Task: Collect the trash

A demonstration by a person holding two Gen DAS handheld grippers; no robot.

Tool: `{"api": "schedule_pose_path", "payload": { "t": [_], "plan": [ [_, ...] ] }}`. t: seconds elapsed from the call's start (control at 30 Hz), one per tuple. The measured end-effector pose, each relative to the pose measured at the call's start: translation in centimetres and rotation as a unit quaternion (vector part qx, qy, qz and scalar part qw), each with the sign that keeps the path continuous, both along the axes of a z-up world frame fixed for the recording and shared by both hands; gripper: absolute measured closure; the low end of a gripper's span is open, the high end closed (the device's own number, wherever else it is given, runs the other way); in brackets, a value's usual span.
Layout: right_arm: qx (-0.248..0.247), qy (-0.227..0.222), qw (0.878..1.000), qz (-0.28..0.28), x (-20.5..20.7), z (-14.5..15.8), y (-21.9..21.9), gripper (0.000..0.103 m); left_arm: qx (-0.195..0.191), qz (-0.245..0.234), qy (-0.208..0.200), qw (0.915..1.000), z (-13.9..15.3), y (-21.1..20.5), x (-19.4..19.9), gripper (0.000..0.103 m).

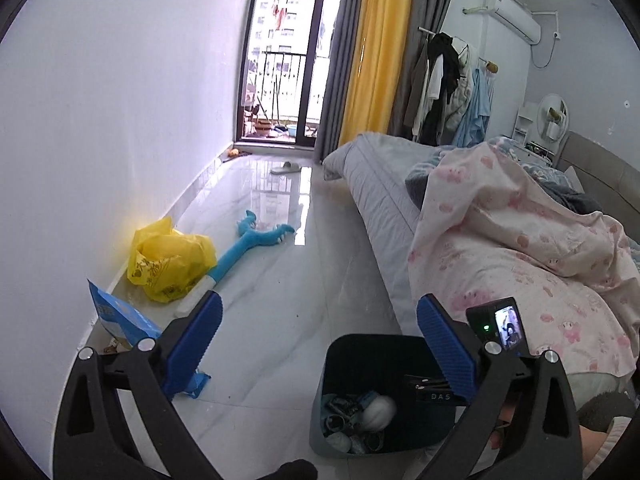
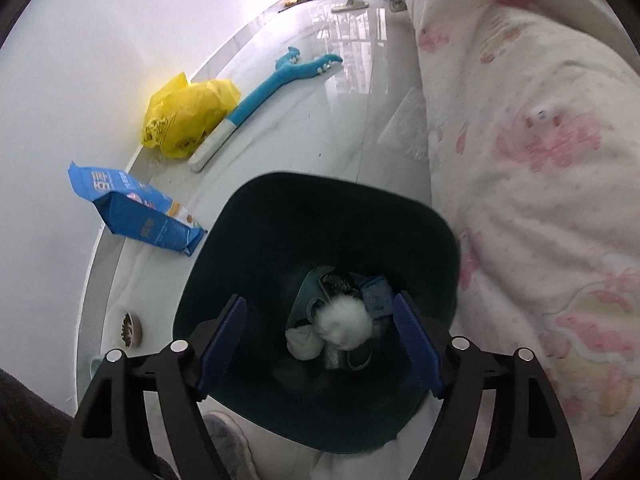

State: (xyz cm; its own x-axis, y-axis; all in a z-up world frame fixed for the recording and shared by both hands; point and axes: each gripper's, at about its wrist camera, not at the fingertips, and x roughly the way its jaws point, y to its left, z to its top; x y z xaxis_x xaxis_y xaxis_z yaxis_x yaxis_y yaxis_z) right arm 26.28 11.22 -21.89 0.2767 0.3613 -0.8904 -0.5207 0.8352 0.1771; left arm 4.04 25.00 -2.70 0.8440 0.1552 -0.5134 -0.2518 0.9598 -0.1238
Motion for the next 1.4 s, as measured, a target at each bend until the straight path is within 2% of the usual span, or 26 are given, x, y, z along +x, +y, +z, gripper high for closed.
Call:
{"api": "schedule_pose_path", "payload": {
  "t": [0.23, 0.53, 0.7, 0.77, 0.93, 1.17, 1.4],
  "plan": [
    [0.035, -0.033, 0.999, -0.01, -0.7, 3.2, -1.5, 0.022, 0.037, -0.008, 0.002, 0.9993, 0.8, -2.0, -0.1, 0.003],
    [0.057, -0.116, 0.991, -0.014, -2.9, 9.1, -5.8, 0.012, 0.061, -0.033, 0.009, 0.9976, 0.9, -4.7, -0.7, 0.003],
    [0.082, -0.168, 0.982, -0.03, -5.1, 13.0, -9.7, 0.004, 0.077, -0.044, -0.003, 0.996, 1.7, -6.8, -1.2, 0.003],
    [0.084, -0.186, 0.978, -0.038, -6.0, 14.3, -11.2, 0.004, 0.08, -0.036, -0.006, 0.9961, 1.8, -7.4, -1.3, 0.003],
    [0.079, -0.237, 0.966, -0.061, -8.7, 17.2, -15.9, 0.004, 0.117, -0.008, -0.029, 0.9927, 2.6, -9.5, -2.0, 0.003],
    [0.064, -0.288, 0.948, -0.115, -12.0, 19.2, -23.4, 0.003, 0.091, -0.014, -0.041, 0.995, 2.8, -11.1, -3.1, 0.003],
    [0.072, -0.312, 0.934, -0.161, -15.7, 19.8, -29.4, 0.003, 0.072, -0.031, -0.034, 0.9963, 2.6, -13.6, -3.9, 0.003]
  ]
}}
